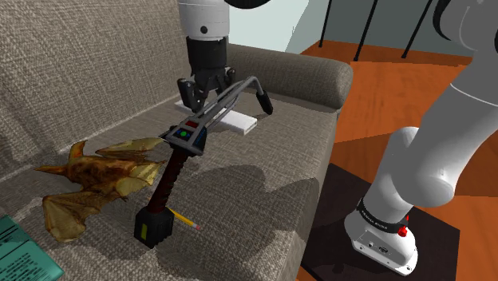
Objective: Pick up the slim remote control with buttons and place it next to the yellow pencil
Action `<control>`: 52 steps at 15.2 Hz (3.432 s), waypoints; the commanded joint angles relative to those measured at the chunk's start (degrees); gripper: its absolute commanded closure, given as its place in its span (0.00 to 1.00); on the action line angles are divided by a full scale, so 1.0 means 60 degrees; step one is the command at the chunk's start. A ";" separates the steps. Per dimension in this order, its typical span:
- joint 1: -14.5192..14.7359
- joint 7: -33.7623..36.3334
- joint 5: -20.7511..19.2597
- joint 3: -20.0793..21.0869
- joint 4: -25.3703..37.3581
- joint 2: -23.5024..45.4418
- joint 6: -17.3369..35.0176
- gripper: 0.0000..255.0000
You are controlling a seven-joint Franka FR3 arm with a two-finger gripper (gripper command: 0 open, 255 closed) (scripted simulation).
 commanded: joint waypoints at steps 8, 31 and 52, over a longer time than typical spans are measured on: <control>0.0844 0.1977 0.0208 0.1160 -0.0120 -0.0221 0.0007 1.00; 0.2401 0.5880 -0.0546 0.3386 0.0358 0.1349 0.0978 1.00; 0.2403 0.5875 -0.0541 0.3382 -0.0124 0.1342 0.1454 0.00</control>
